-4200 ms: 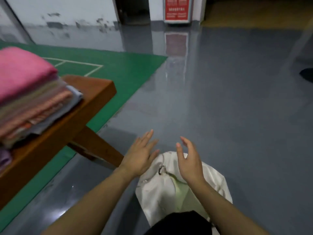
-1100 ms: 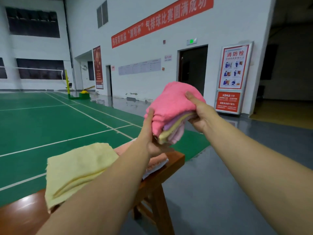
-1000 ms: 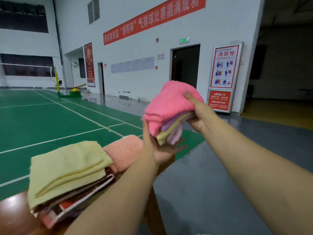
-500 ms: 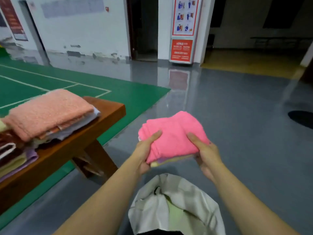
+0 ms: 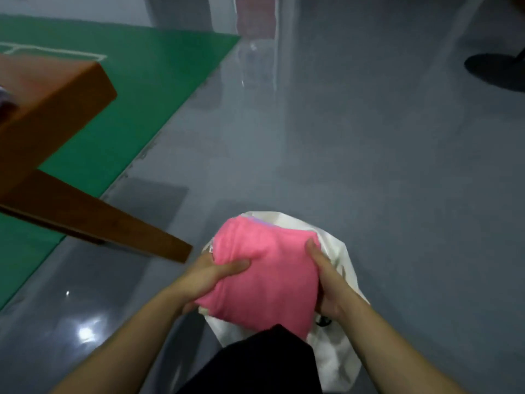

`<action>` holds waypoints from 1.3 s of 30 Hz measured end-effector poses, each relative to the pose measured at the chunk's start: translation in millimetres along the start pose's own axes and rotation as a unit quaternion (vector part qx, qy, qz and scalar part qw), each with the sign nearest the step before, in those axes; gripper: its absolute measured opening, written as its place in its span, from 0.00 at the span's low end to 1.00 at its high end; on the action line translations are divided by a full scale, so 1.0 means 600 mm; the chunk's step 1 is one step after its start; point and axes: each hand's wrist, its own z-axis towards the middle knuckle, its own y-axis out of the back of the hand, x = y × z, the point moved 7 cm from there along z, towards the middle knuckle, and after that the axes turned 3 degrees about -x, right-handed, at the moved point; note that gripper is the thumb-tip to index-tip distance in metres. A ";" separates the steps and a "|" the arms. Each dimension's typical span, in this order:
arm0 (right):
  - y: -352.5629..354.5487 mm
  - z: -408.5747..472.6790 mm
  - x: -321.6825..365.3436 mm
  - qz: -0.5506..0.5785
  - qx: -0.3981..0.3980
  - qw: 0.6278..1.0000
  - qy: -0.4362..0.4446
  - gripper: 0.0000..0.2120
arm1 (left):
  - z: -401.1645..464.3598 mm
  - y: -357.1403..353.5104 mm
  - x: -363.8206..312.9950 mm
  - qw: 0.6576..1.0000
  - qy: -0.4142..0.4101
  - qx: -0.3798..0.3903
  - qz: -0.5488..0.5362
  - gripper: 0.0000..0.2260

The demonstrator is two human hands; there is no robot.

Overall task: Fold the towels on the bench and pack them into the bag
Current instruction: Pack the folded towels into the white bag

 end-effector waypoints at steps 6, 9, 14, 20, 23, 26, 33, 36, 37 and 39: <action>0.070 0.019 -0.125 0.084 -0.082 0.992 -0.056 0.28 | 0.022 -0.094 0.020 0.991 0.016 0.106 0.084 0.22; 0.121 0.021 -0.158 0.103 -0.150 0.983 -0.035 0.23 | 0.042 -0.150 0.054 0.989 0.048 0.135 0.046 0.23; 0.179 0.032 -0.157 0.092 -0.191 0.977 -0.026 0.37 | 0.087 -0.173 0.135 0.988 0.090 0.111 -0.065 0.27; 0.177 0.029 -0.151 0.092 -0.165 0.982 -0.021 0.39 | 0.082 -0.135 0.116 0.981 -0.035 -0.066 0.176 0.26; 0.168 0.029 -0.146 0.101 -0.156 0.982 -0.011 0.34 | 0.059 -0.107 0.094 0.966 0.013 -0.116 0.230 0.36; 0.143 0.018 -0.131 0.101 -0.140 0.985 -0.017 0.24 | 0.051 -0.088 0.074 0.988 -0.044 -0.090 0.116 0.30; 0.086 -0.016 -0.080 0.082 -0.118 0.989 -0.033 0.15 | 0.076 -0.061 0.018 0.996 -0.052 -0.033 0.072 0.25; 0.080 -0.012 -0.090 0.056 -0.085 0.994 -0.048 0.17 | 0.092 -0.063 -0.005 0.875 -0.139 -0.021 0.463 0.25; 0.081 -0.008 -0.099 0.046 -0.076 0.995 -0.050 0.22 | 0.092 -0.065 -0.016 0.810 -0.176 -0.042 0.558 0.22; 0.075 -0.001 -0.114 0.028 -0.066 0.996 -0.050 0.35 | 0.096 -0.071 -0.037 0.733 -0.281 -0.068 0.616 0.16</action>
